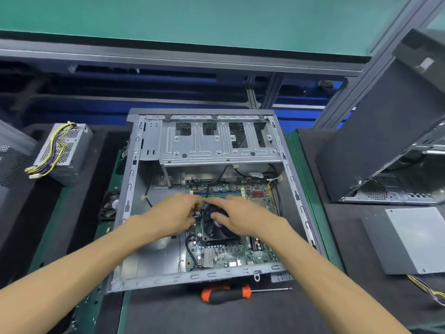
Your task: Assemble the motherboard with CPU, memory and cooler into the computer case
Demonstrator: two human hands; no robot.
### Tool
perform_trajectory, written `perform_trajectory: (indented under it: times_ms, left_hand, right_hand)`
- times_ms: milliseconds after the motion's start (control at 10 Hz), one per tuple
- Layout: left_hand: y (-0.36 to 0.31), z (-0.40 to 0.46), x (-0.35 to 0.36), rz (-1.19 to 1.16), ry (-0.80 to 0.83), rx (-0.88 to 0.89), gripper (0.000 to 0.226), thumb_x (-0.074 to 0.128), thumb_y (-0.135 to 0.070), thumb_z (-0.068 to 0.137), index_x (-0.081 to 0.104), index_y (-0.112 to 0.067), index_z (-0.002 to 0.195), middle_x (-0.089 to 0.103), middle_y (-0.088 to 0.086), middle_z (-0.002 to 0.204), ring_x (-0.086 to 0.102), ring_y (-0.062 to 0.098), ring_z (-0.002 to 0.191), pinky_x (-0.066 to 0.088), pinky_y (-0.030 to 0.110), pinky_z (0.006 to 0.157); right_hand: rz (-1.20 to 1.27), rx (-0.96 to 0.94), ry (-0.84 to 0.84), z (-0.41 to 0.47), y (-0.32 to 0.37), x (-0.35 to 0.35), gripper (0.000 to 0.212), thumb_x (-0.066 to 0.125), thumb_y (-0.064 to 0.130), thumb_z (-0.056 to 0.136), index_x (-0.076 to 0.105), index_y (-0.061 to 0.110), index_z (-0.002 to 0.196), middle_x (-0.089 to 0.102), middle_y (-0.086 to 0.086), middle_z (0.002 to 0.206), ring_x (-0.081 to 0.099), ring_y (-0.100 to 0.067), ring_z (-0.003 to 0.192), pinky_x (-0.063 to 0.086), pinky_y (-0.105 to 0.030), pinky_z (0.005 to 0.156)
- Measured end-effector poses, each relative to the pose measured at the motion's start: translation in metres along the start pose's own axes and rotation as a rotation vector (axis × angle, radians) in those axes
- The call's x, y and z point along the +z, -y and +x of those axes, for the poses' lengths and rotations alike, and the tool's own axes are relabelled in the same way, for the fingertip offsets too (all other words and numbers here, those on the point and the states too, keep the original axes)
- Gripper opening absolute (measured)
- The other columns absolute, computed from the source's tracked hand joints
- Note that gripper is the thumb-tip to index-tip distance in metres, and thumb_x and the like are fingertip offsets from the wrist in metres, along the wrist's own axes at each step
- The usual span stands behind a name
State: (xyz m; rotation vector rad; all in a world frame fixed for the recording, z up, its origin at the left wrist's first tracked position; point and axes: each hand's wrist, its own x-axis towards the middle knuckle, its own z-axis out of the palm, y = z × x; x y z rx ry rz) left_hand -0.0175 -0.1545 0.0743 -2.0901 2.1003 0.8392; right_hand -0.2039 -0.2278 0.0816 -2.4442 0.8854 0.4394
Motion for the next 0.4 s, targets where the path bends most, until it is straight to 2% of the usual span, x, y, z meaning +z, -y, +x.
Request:
perform_trajectory:
  times_ms: [100, 200, 300, 400]
  left_hand:
    - [0.005, 0.001, 0.003, -0.039, -0.068, 0.012, 0.019, 0.063, -0.015, 0.085, 0.051, -0.028, 0.091, 0.067, -0.001, 0.083, 0.058, 0.018, 0.077, 0.042, 0.031, 0.063]
    - [0.008, 0.005, 0.006, 0.047, -0.115, 0.014, 0.017, 0.063, -0.020, 0.084, 0.049, -0.030, 0.089, 0.063, -0.006, 0.086, 0.059, 0.019, 0.081, 0.041, 0.032, 0.064]
    - [0.005, 0.007, 0.014, 0.126, -0.131, -0.014, 0.016, 0.060, -0.024, 0.087, 0.053, -0.025, 0.101, 0.065, -0.002, 0.097, 0.062, 0.023, 0.092, 0.039, 0.031, 0.065]
    - [0.001, 0.001, 0.016, 0.001, -0.139, -0.094, 0.029, 0.062, -0.024, 0.088, 0.057, -0.025, 0.117, 0.066, -0.002, 0.113, 0.061, 0.020, 0.103, 0.047, 0.030, 0.078]
  right_hand:
    - [-0.057, 0.004, -0.073, 0.003, 0.001, 0.004, 0.047, 0.037, 0.045, 0.107, 0.031, 0.042, 0.154, 0.063, -0.009, 0.129, 0.060, -0.030, 0.115, 0.052, -0.039, 0.083]
    - [-0.030, 0.042, -0.122, -0.001, 0.003, 0.008, 0.047, 0.036, 0.049, 0.106, 0.034, 0.044, 0.152, 0.064, -0.003, 0.133, 0.061, -0.027, 0.118, 0.049, -0.039, 0.081]
    - [-0.008, 0.070, -0.167, -0.005, 0.002, 0.007, 0.046, 0.039, 0.050, 0.104, 0.044, 0.039, 0.148, 0.066, -0.002, 0.128, 0.061, -0.026, 0.117, 0.052, -0.040, 0.087]
    - [0.054, 0.120, -0.193, -0.012, -0.008, 0.001, 0.046, 0.042, 0.050, 0.104, 0.050, 0.031, 0.146, 0.069, -0.002, 0.124, 0.064, -0.025, 0.110, 0.052, -0.038, 0.089]
